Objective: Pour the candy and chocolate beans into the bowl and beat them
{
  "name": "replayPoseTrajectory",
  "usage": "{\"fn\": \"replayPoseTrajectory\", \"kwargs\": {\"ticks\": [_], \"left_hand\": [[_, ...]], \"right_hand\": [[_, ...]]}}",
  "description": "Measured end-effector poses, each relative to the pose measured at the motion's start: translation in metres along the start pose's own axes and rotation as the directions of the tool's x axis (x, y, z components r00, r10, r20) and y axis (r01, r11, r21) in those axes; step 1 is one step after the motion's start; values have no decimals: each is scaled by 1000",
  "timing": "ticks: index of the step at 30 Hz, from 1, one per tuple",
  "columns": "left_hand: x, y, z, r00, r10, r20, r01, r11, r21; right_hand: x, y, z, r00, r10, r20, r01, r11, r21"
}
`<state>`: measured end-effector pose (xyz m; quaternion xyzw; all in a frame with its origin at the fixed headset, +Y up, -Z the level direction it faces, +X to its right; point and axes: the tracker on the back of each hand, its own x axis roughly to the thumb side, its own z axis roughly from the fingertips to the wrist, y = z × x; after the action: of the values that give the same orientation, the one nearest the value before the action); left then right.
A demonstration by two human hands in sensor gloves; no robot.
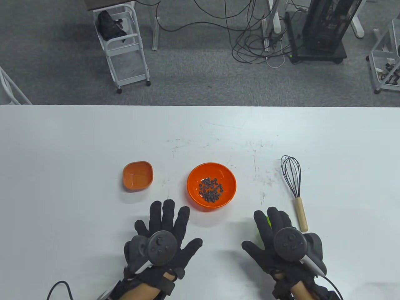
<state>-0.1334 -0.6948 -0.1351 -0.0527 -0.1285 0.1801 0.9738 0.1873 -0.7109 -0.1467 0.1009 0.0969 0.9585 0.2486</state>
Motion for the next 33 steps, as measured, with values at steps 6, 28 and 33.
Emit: {"fn": "replayPoseTrajectory", "kwargs": {"ticks": [6, 28, 33], "left_hand": [[1, -7, 2, 999, -2, 40, 2, 1000, -12], [-6, -3, 14, 997, 30, 69, -30, 1000, -2], [-6, -3, 15, 997, 27, 74, -27, 1000, -5]], "right_hand": [[-1, -2, 0, 1000, 7, 2, -7, 1000, -7], [-92, -34, -18, 903, -93, -420, 24, 986, -166], [-90, -28, -24, 889, -31, -457, -24, 993, -115]]}}
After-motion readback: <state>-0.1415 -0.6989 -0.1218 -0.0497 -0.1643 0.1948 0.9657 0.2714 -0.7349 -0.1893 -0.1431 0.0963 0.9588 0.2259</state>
